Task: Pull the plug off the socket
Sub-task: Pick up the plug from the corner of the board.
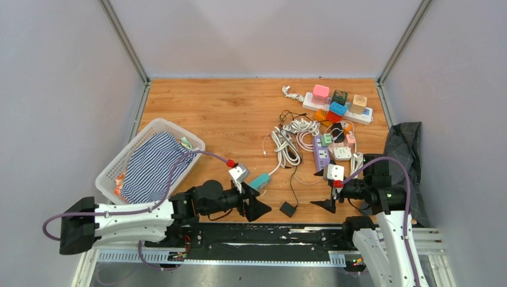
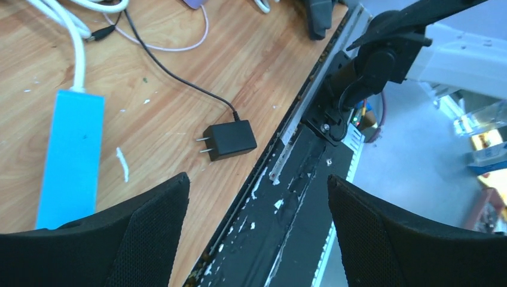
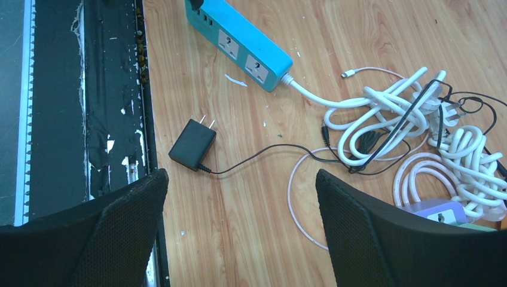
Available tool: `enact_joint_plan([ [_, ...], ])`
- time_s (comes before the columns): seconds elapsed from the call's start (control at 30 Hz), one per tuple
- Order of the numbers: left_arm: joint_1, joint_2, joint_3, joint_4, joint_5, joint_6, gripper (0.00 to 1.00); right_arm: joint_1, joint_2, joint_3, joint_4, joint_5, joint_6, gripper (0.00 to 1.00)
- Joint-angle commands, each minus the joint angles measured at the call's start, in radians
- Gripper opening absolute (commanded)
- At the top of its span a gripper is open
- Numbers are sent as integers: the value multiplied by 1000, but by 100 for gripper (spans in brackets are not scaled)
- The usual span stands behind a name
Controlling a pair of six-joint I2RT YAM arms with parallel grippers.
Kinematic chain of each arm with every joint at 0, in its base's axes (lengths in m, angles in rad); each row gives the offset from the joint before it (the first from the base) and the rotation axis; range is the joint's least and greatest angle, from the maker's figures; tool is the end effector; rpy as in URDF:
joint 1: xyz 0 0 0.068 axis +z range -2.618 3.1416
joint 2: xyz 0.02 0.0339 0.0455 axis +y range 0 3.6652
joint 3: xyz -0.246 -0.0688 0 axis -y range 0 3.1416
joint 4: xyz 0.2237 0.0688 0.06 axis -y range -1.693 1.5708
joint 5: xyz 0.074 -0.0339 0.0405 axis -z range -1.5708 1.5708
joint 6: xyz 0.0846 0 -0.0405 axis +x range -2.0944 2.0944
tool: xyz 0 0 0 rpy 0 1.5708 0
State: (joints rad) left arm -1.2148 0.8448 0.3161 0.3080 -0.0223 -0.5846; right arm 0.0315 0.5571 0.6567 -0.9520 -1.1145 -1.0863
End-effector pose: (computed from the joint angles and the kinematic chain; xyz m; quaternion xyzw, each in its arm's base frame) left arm 0.0836 -0.2195 0.2017 0.2353 0.7444 -0.4840 0.3954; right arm 0.0986 0.0791 0.2417 -0.5789 0.5751 0.2777 0.5070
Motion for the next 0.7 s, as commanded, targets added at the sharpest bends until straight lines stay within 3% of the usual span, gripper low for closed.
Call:
enact_joint_plan([
  [0.0,-111,157,102,0,-169,98,87,-12,-11,-12,-24,-1,-14,93],
  [0.27,-316,527,297,-16,-404,364,87,-19,-16,-12,-25,-2,-15,93],
  [0.47,-347,671,378,-15,-311,572,91,-21,-17,-12,-27,-2,-14,93],
  [0.67,-343,660,356,-15,-197,845,100,-22,-16,-12,-27,-3,-15,94],
])
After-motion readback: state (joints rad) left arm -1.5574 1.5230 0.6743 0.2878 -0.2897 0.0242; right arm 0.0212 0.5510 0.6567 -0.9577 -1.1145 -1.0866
